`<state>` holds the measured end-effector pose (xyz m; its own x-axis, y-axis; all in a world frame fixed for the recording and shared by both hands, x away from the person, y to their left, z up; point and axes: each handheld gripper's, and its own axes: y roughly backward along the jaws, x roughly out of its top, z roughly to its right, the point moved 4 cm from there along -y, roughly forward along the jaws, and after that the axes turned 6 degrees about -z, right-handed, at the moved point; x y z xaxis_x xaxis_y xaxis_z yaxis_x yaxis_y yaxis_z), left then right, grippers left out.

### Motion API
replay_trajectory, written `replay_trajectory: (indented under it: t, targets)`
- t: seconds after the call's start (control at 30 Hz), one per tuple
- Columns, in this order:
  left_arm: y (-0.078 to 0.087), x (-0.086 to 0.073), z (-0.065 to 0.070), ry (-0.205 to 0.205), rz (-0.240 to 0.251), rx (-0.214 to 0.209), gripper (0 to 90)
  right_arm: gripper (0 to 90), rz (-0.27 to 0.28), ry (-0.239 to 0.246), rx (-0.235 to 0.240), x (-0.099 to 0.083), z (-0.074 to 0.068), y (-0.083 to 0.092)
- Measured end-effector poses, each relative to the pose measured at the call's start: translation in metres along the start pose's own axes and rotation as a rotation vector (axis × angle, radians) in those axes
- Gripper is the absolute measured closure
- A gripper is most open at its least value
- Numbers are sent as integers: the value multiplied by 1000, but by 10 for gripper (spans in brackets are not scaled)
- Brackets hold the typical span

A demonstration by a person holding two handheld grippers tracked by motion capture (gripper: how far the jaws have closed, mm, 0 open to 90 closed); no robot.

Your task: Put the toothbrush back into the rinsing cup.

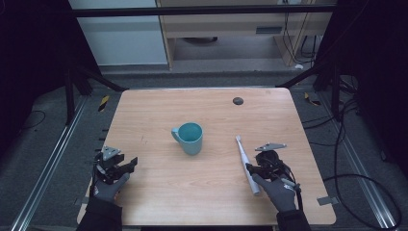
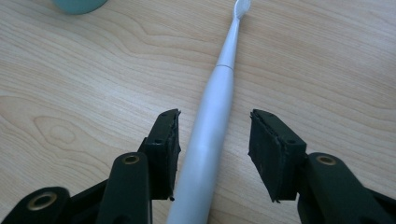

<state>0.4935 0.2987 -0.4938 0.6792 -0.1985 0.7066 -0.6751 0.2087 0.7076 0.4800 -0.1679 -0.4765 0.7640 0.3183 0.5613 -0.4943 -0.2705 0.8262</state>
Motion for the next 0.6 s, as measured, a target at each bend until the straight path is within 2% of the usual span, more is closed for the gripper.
replay_trajectory:
  t: [0.2,0.6]
  targets:
    - [-1,0,-1,2,-4,1,418,511,-38,-1,8,4,-3,-6]
    - [-2,0,-1,0,-9,-2,418,503,-136,-4,-26,5,-3,-24]
